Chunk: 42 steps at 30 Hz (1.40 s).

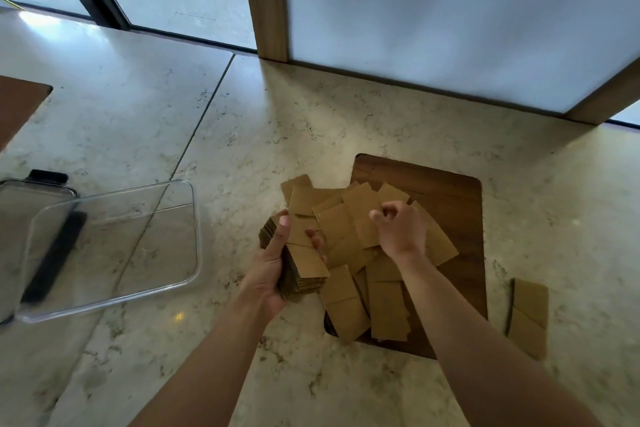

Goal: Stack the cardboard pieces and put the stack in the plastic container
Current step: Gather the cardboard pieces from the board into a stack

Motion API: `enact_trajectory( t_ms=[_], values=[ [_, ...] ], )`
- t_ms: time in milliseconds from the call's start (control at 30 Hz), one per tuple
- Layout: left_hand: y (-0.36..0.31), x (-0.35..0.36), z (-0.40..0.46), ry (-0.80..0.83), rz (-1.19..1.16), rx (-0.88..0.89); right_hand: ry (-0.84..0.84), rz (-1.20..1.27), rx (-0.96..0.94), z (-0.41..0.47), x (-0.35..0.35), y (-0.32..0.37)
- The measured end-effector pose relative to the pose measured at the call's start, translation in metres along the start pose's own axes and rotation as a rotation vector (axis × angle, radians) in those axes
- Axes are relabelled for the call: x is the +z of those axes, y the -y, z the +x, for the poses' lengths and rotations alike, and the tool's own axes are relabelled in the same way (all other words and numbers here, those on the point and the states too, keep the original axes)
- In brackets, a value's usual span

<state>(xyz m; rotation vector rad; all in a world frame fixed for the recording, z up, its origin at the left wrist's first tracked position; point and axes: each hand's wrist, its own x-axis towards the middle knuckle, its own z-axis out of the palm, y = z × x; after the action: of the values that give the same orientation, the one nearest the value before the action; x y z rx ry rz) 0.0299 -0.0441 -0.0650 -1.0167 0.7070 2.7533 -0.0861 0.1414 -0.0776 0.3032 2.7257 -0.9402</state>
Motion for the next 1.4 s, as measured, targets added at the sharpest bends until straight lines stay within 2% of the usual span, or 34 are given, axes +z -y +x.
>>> enact_trajectory(
  t_ms=[100,200,267,300,367,400,467,500,567,633,700,800,833,867,933,1000,1067,1200,1233,1300,1333,1400],
  values=[
    [0.005,0.014,0.011,-0.100,0.255,0.063,0.003,0.166,0.045,-0.004,-0.017,-0.008],
    [0.017,0.030,0.023,-0.108,0.479,0.137,0.047,0.423,0.107,-0.013,-0.032,-0.008],
    [0.025,0.042,0.028,-0.073,0.641,0.133,0.219,0.630,0.151,-0.019,-0.036,-0.008],
    [0.027,0.045,0.029,-0.039,0.690,0.116,0.332,0.656,0.140,-0.022,-0.035,-0.007],
    [0.035,0.053,0.035,-0.010,0.747,0.050,0.401,0.548,0.053,-0.020,-0.036,-0.020],
    [0.037,0.054,0.038,-0.013,0.754,0.017,0.308,0.454,0.009,-0.015,-0.038,-0.028],
    [0.042,0.054,0.042,0.036,0.723,-0.043,0.006,0.146,-0.027,0.001,-0.049,-0.052],
    [0.045,0.054,0.042,0.061,0.705,-0.052,-0.069,-0.026,-0.027,0.007,-0.055,-0.064],
    [0.049,0.055,0.039,0.076,0.663,-0.040,0.026,-0.283,-0.031,0.013,-0.061,-0.082],
    [0.052,0.057,0.036,0.075,0.597,-0.023,0.110,-0.355,-0.087,0.013,-0.061,-0.095],
    [0.054,0.060,0.033,0.084,0.530,-0.021,0.034,-0.175,-0.081,0.013,-0.067,-0.100],
    [0.055,0.061,0.031,0.102,0.504,0.001,-0.173,0.188,0.113,0.011,-0.084,-0.094],
    [0.056,0.061,0.030,0.105,0.504,0.008,-0.191,0.261,0.180,0.006,-0.086,-0.089],
    [0.057,0.059,0.030,0.099,0.508,0.013,-0.149,0.350,0.222,-0.002,-0.085,-0.080],
    [0.058,0.057,0.026,0.087,0.560,-0.010,0.066,0.546,0.252,-0.027,-0.076,-0.057],
    [0.061,0.055,0.018,0.052,0.644,-0.068,0.307,0.576,0.218,-0.054,-0.059,-0.038],
    [0.061,0.050,0.012,-0.012,0.686,-0.098,0.362,0.441,0.105,-0.068,-0.041,-0.034],
    [0.047,0.029,-0.007,-0.117,0.595,-0.074,0.091,0.029,-0.120,-0.065,-0.038,-0.054],
    [0.044,0.023,-0.009,-0.119,0.579,-0.063,0.101,-0.135,-0.167,-0.060,-0.040,-0.062],
    [0.037,0.013,-0.018,-0.091,0.556,-0.047,0.229,-0.384,-0.221,-0.057,-0.043,-0.070],
    [0.034,0.009,-0.023,-0.071,0.548,-0.044,0.262,-0.431,-0.225,-0.057,-0.045,-0.069],
    [0.030,0.003,-0.030,-0.062,0.563,-0.044,0.225,-0.424,-0.206,-0.056,-0.051,-0.070]
  ],
)
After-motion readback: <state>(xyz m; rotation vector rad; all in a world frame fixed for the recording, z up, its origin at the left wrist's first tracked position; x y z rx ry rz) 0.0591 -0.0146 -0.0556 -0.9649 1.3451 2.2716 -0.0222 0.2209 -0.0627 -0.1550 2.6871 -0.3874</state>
